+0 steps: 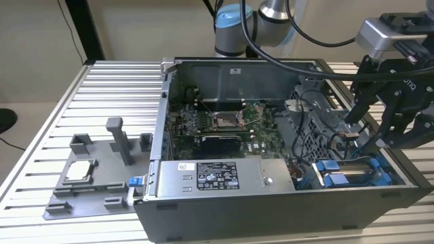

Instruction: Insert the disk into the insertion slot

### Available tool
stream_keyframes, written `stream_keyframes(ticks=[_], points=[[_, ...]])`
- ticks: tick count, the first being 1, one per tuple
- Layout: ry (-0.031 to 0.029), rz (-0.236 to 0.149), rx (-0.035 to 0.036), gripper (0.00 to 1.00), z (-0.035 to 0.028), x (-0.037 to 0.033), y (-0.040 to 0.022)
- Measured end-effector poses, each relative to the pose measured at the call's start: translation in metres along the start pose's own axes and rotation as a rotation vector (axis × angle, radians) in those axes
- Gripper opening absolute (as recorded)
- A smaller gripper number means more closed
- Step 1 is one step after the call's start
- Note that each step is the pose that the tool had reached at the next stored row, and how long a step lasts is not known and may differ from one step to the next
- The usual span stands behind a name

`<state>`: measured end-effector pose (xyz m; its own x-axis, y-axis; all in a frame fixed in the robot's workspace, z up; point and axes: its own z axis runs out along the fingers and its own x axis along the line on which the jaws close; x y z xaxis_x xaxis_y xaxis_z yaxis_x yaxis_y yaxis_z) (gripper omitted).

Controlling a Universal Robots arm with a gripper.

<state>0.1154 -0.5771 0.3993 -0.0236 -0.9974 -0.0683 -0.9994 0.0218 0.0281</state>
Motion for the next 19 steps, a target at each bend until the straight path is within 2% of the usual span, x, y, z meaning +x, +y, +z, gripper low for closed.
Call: stream_keyframes(ticks=[5, 13, 19], points=[[-0.0011, 0.008, 0.0006, 1.00, 0.0045, -0.0027, -0.0009], [-0.0017, 0.009, 0.0008, 1.00, 0.0142, -0.0095, -0.0067], [-0.0012, 0.009, 0.0008, 1.00, 0.0143, -0.0095, -0.0068]])
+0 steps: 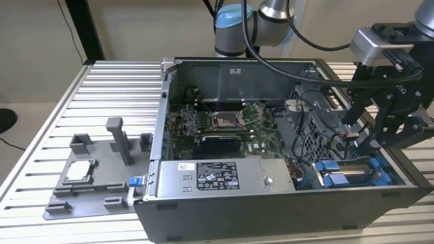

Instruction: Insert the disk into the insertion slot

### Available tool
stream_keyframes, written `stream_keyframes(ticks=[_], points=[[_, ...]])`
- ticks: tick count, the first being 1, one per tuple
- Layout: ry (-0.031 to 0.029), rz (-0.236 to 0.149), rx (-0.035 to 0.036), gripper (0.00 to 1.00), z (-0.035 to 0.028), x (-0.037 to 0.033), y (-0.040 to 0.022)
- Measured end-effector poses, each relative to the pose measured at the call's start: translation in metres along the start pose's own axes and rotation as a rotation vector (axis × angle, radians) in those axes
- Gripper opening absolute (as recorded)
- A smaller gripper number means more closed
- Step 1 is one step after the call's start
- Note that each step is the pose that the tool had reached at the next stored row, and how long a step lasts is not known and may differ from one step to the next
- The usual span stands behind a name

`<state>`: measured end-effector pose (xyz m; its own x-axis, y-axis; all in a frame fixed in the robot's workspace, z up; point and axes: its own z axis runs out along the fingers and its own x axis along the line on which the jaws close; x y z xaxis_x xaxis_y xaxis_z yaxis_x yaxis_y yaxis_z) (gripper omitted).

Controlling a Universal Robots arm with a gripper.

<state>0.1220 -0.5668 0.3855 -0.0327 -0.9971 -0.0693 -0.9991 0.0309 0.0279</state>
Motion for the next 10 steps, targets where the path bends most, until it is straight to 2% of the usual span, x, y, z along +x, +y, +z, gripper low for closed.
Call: stream_keyframes(ticks=[10], points=[[0.0000, 0.000, 0.0002, 1.00, 0.0000, 0.0000, 0.0000]])
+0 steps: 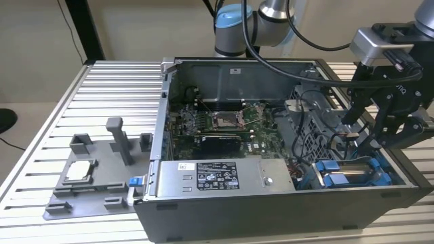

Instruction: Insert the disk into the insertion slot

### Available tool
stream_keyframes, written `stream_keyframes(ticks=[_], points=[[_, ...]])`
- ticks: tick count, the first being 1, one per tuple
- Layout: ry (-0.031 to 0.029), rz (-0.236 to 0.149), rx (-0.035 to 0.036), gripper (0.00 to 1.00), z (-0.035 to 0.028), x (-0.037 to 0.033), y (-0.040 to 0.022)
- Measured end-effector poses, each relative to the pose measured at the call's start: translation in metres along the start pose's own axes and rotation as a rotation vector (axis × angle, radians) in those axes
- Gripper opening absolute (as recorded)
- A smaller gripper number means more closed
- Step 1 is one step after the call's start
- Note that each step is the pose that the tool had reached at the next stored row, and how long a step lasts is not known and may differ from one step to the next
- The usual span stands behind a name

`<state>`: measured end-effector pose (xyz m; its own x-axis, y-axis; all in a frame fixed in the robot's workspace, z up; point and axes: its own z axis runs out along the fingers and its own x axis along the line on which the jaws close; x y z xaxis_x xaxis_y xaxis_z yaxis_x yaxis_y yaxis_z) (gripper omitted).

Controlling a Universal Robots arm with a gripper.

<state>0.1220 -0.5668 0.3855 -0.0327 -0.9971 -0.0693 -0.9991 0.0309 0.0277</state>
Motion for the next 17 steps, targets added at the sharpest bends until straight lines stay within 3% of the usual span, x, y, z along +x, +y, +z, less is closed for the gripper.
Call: stream_keyframes(ticks=[5, 8, 13, 17], points=[[-0.0009, 0.000, 0.0001, 1.00, 0.0005, 0.0000, 0.0000], [-0.0159, -0.001, 0.0025, 1.00, 0.0025, -0.0009, 0.0000], [-0.0178, -0.003, 0.0260, 1.00, 0.0064, -0.0025, -0.0001], [-0.0180, 0.001, 0.0334, 1.00, 0.0089, -0.0036, 0.0008]])
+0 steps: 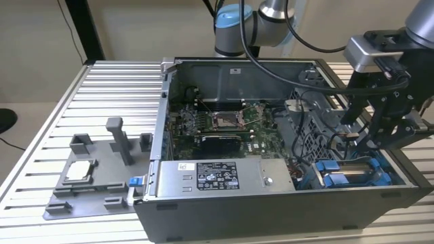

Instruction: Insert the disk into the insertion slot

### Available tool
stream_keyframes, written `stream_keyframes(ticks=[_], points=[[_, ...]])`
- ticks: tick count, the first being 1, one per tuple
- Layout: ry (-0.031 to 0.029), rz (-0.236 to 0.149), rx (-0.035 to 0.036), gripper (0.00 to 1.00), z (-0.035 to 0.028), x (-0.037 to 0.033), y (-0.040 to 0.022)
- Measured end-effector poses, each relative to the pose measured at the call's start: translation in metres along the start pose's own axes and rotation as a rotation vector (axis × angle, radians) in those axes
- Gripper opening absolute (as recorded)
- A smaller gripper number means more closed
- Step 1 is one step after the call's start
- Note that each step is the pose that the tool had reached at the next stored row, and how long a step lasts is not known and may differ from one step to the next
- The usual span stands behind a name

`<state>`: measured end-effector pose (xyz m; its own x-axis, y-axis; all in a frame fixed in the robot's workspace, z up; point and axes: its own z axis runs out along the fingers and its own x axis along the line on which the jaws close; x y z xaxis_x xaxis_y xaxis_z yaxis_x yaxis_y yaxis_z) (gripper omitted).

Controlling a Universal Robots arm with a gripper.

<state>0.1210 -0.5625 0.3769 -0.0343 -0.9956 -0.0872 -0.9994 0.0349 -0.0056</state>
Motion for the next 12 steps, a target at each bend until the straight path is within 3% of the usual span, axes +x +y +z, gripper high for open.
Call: stream_keyframes(ticks=[5, 8, 12], points=[[-0.0013, 0.000, 0.0347, 1.00, 0.0018, -0.0001, 0.0035], [-0.0013, -0.001, 0.0412, 1.00, 0.0019, 0.0000, 0.0063], [-0.0014, -0.001, 0.0425, 1.00, 0.0029, 0.0000, 0.0082]])
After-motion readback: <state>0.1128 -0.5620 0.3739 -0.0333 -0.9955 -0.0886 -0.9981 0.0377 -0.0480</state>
